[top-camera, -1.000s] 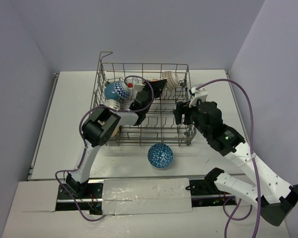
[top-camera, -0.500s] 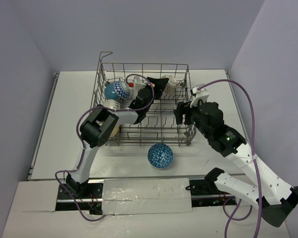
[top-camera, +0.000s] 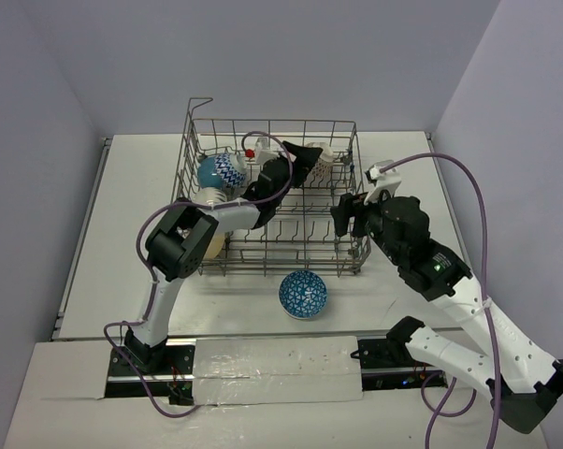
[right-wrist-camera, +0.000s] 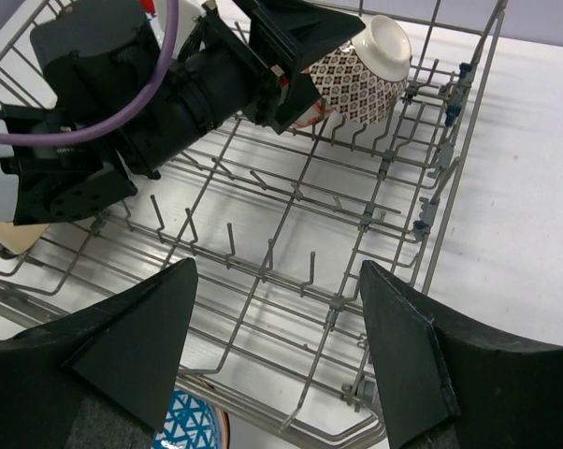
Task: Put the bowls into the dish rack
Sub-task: Insert the bowl into the dish rack.
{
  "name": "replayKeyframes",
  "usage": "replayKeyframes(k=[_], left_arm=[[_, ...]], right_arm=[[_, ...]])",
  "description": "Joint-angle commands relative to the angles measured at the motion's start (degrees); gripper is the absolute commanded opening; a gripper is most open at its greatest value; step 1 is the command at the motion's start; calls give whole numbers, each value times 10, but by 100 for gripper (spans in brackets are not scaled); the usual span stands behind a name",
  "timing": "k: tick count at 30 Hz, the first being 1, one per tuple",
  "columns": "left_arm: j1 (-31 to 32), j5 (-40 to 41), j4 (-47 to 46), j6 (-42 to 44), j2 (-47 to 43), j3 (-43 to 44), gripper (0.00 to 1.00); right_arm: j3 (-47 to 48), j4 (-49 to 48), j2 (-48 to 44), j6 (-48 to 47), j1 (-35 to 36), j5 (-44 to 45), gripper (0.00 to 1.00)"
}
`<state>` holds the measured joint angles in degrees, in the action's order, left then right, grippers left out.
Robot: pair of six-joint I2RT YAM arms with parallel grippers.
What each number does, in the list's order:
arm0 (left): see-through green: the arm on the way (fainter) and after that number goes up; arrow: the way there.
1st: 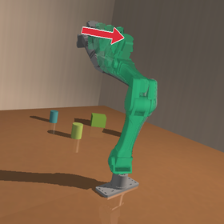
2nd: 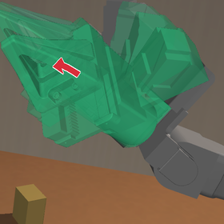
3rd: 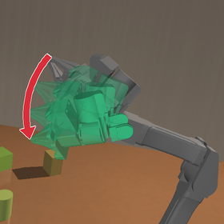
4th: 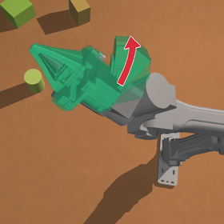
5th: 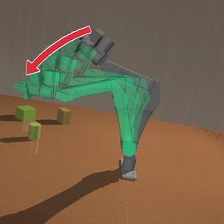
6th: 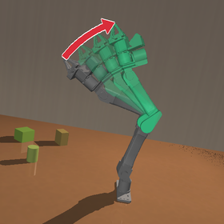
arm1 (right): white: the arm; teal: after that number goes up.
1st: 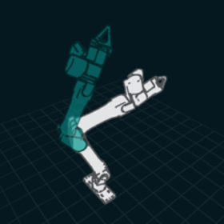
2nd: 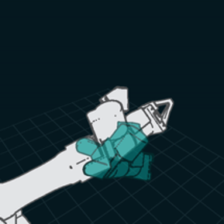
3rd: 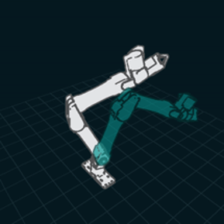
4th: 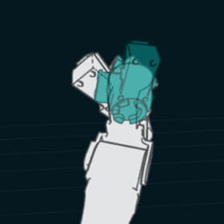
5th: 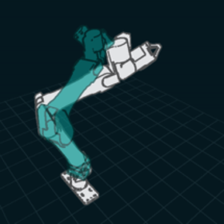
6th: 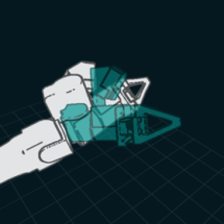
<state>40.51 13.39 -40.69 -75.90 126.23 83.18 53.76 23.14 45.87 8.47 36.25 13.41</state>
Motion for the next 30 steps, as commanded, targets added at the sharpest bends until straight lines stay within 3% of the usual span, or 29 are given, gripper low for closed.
replayKeyframes(k=[1, 9, 14, 21, 27, 30], left_arm=[[3, -35, 53, 35, -55, 44, 87], [3, -21, 184, 96, -129, 37, 86], [2, 1, 266, 161, -147, 80, 87], [-3, -45, 307, 175, -107, 141, 87], [2, -114, 255, 217, -122, 120, 85], [13, -112, 363, 297, -140, 188, 84]], right_arm=[[-5, -26, -17, -2, 6, 0, 78], [-7, -23, -30, 5, 6, 0, 78], [-8, -21, -38, 6, 6, 3, 78], [-12, -17, -54, 7, 6, 10, 78], [-8, -18, -49, 7, 6, 5, 78], [-7, -20, -51, 8, 6, 0, 78]])
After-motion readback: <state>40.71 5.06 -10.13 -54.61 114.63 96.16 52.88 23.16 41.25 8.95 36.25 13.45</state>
